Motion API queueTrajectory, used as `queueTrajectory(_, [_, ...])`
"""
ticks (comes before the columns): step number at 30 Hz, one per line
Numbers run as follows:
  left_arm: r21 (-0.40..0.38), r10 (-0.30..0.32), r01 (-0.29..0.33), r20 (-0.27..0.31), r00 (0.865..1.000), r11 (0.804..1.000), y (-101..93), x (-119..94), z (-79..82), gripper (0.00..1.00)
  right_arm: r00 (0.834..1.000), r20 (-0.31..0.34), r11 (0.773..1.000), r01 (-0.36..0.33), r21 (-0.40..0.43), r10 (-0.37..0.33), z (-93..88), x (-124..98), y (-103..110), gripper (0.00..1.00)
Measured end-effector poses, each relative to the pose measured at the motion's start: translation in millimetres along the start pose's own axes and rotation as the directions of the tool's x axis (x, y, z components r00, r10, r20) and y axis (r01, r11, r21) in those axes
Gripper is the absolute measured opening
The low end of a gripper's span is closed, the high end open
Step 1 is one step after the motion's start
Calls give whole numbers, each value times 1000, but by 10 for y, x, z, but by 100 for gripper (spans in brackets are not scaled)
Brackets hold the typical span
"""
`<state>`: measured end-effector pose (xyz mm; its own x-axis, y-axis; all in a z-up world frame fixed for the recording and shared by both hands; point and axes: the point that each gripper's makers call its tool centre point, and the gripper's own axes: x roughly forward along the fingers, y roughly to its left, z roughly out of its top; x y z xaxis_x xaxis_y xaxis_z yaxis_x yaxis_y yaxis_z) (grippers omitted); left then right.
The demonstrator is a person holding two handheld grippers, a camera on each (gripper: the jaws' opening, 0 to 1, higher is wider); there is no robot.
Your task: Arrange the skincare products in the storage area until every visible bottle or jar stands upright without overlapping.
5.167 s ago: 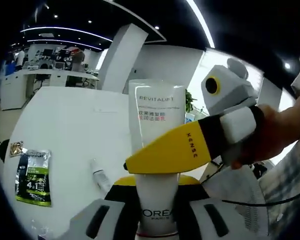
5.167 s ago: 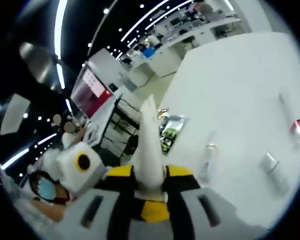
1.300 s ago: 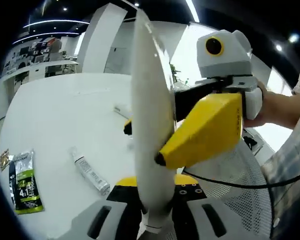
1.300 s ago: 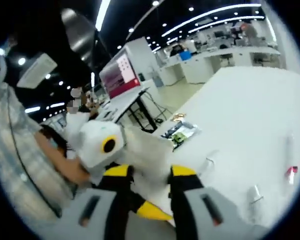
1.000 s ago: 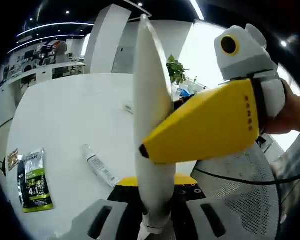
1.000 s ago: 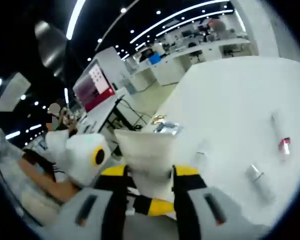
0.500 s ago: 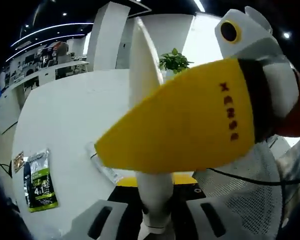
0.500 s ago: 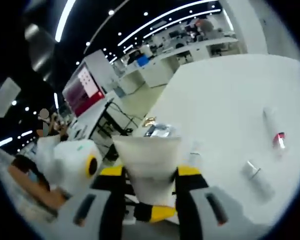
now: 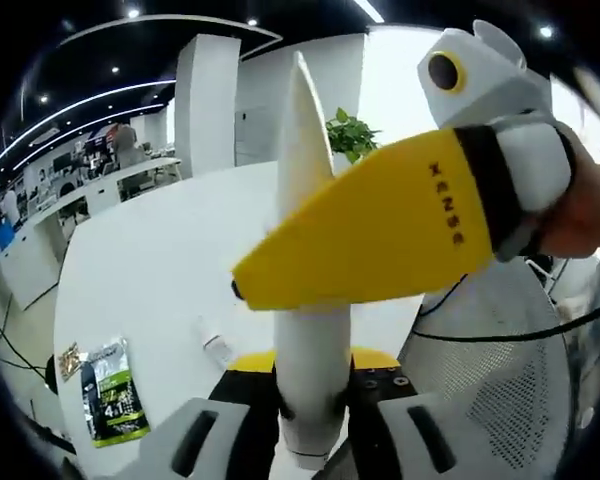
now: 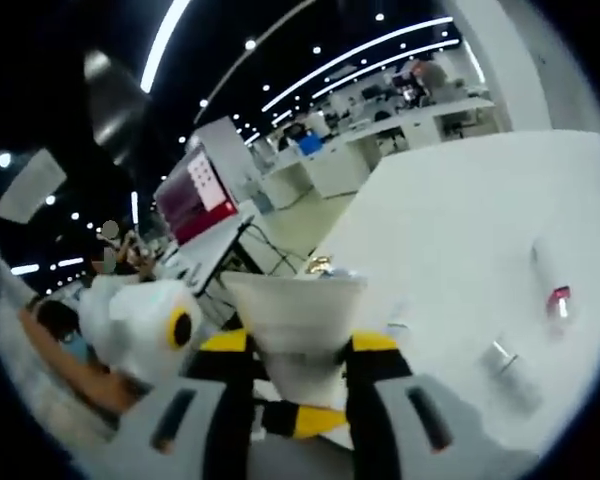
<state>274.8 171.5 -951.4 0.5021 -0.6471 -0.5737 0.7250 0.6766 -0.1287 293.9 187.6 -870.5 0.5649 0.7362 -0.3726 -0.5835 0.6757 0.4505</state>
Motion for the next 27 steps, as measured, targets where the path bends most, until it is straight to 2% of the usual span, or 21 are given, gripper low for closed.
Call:
queueTrajectory(3, [-21,18,-18,2,1000,1000,-12,-13,-6,26,1000,12,1000,-2,-31,2,32,-71,-34,32])
queueTrajectory(5, [12,47,-47,15,999,999,13,-22,-5,30,1000,28,999,-4,-35,5,54,-118,-93,32])
queueTrajectory(7, [34,64,-64,5,998,997,36,-24,-38,33,999,35,999,4,-46,-3,71,-148,-170,32])
queueTrajectory(15, [92,124,-117,-73,990,989,171,-128,-357,35,996,82,996,46,-71,-41,269,-306,-513,33])
queueTrajectory(17, [98,134,-126,-75,988,987,193,-135,-354,34,995,88,996,50,-74,-44,308,-327,-578,33])
queueTrajectory(20, [57,144,-142,-43,989,988,234,-103,-280,35,994,98,994,66,-84,-58,389,-336,-707,33])
queueTrajectory(27, [7,175,-175,-70,982,984,335,-67,-379,35,991,109,989,85,-117,-72,589,-220,-934,33])
